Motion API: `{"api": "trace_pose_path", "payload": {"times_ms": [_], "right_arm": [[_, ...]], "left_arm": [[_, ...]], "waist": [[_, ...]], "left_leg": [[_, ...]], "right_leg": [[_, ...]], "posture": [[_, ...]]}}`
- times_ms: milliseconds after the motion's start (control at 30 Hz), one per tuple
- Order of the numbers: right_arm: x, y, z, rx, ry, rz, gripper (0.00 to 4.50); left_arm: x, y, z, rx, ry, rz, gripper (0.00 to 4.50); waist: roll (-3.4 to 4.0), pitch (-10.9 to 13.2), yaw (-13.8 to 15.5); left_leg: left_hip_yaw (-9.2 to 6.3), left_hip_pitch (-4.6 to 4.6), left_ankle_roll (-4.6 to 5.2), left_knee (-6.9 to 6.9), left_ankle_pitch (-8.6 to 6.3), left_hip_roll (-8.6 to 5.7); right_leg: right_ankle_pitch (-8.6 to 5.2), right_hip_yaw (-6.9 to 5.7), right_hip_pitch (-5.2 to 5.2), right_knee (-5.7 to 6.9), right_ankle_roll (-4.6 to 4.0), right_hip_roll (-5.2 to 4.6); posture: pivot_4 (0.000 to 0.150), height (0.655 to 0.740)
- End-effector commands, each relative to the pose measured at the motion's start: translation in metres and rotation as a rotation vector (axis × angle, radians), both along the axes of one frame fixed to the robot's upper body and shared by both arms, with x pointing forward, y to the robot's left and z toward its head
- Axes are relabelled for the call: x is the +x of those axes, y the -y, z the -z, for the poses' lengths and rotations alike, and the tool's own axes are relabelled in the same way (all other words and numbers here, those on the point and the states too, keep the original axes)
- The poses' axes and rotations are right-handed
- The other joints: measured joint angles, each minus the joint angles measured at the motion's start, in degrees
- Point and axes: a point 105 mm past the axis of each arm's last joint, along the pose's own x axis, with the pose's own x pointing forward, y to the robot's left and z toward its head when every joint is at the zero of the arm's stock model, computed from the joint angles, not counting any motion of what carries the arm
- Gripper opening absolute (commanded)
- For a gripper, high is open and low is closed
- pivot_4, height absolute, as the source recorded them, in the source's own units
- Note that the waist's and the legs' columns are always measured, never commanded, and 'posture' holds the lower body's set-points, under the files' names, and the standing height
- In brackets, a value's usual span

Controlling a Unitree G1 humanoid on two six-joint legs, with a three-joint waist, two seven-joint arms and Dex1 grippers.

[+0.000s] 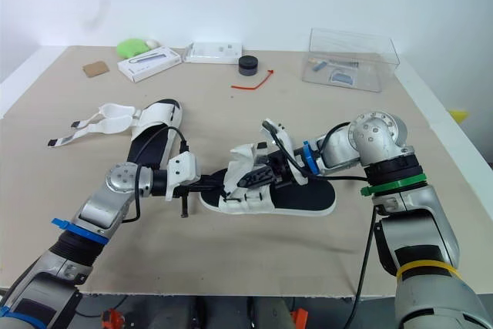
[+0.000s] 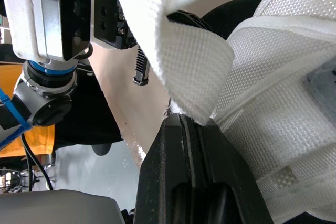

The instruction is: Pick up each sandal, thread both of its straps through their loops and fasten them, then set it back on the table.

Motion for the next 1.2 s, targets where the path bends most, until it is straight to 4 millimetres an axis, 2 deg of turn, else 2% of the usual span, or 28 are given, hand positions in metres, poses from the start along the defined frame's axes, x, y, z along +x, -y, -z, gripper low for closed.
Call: {"api": "trace_pose_path", "payload": {"times_ms": [33, 500, 1200], "right_arm": [[-0.003, 0.002, 0.0, -0.023, 0.022, -0.02, 0.17], [0.003, 0.005, -0.013, -0.044, 0.11, -0.034, 0.17], [-0.004, 0.0, -0.034, 0.063, 0.057, -0.1, 0.17]], "left_arm": [[-0.001, -0.005, 0.013, 0.042, -0.034, -0.024, 0.0], [-0.002, -0.003, 0.013, 0.042, -0.034, -0.019, 0.0], [-0.003, 0.0, 0.015, 0.041, -0.036, -0.015, 0.0]], "waist": [[0.0, 0.0, 0.0], [0.0, 0.0, 0.0], [0.02, 0.01, 0.02]], "left_leg": [[0.0, 0.0, 0.0, 0.0, 0.0, 0.0], [-0.01, 0.0, 0.0, 0.0, 0.0, 0.0], [-0.02, -0.01, 0.0, 0.0, 0.0, -0.02]], "right_leg": [[0.0, 0.0, 0.0, 0.0, 0.0, 0.0], [0.0, -0.01, 0.0, 0.0, 0.0, 0.0], [0.0, -0.02, -0.01, 0.0, -0.02, -0.04]], "posture": [[0.15, 0.74], [0.15, 0.74], [0.15, 0.74]]}}
